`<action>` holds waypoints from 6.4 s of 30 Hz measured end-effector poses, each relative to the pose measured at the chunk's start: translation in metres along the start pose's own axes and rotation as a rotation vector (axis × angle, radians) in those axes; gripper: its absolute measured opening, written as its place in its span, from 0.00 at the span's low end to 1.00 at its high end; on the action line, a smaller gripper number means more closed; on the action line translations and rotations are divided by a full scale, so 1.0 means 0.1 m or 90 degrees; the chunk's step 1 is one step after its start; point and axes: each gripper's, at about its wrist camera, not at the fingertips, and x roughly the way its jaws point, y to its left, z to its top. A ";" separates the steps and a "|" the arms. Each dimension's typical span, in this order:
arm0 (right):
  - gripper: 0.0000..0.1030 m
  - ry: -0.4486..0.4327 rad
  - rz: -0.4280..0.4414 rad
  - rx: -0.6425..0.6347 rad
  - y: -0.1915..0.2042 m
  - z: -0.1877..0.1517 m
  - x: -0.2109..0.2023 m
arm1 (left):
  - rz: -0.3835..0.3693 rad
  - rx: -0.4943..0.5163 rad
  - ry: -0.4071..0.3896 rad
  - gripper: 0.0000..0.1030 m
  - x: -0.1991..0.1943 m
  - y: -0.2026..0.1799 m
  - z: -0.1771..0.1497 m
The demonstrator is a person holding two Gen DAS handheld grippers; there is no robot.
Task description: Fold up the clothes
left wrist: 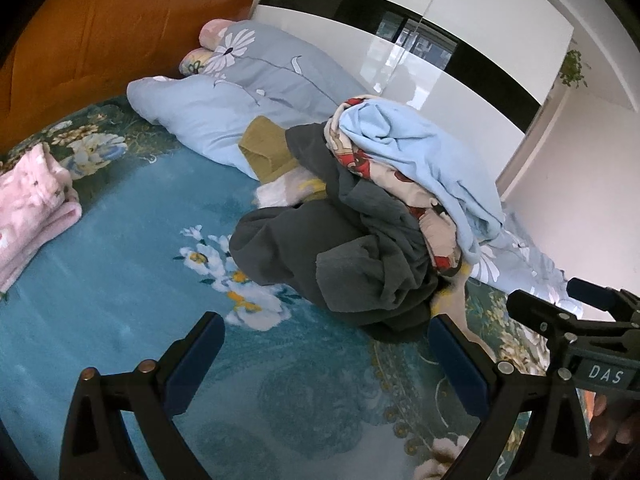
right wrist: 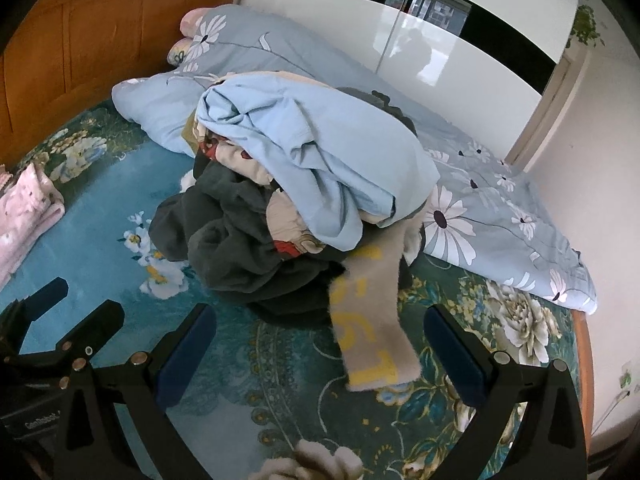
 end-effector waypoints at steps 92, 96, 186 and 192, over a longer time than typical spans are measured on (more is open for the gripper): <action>0.46 -0.068 -0.032 -0.028 -0.76 1.32 0.25 | 0.005 -0.089 0.033 1.00 0.08 0.30 -0.10; 0.57 -0.023 0.179 -0.074 -0.16 1.03 0.26 | 0.027 -0.091 0.025 1.00 0.05 0.33 -0.08; 0.53 0.181 0.296 -0.120 1.30 -0.94 0.66 | -0.016 -0.314 0.066 1.00 -0.39 0.97 -0.35; 0.04 0.231 0.263 -0.036 1.34 -0.84 0.84 | -0.016 -0.353 0.072 1.00 -0.38 1.10 -0.38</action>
